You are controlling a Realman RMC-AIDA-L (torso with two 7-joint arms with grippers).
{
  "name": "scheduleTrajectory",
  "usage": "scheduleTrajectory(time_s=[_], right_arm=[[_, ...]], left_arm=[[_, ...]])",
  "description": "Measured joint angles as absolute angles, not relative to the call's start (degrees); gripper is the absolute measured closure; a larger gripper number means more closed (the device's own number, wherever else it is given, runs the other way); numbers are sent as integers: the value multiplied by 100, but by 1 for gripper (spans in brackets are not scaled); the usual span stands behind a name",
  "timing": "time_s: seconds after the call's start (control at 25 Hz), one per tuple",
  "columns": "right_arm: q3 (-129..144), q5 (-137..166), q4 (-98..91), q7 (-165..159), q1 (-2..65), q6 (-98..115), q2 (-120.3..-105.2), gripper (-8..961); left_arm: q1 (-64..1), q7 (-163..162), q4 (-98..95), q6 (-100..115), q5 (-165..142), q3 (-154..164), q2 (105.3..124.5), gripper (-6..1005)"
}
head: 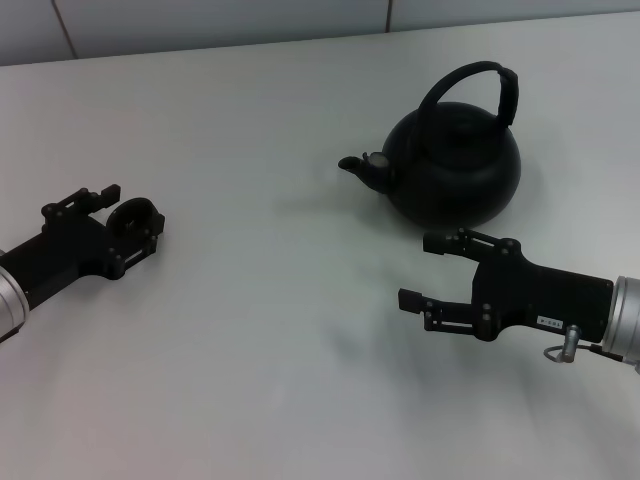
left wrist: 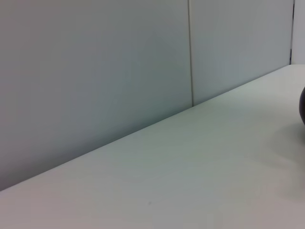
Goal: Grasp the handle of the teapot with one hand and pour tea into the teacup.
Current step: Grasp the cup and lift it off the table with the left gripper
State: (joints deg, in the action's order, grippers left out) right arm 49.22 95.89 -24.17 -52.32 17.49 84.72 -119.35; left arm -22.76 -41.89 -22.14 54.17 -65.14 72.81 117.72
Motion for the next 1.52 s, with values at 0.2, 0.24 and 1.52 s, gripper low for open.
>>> scheduleTrajectory(time_s=[0.2,0.24,1.52], right_arm=[[4923,9588,-2417,-5237,1749,8472,-11935,117],[4930,9588,-2417,-5237,1749,8472,-11935,117],[5067,9587,-2421,-5368,1853,8482,-11944,118]], left_arm=[[-2281,-4437,-2268,5379,-6698,7282,11746,294],[-2290,-4474,-2271,5376,-6748,7276,11743,286],[-2841,-4916,-2471,5724,-7032,8249,11917,308]])
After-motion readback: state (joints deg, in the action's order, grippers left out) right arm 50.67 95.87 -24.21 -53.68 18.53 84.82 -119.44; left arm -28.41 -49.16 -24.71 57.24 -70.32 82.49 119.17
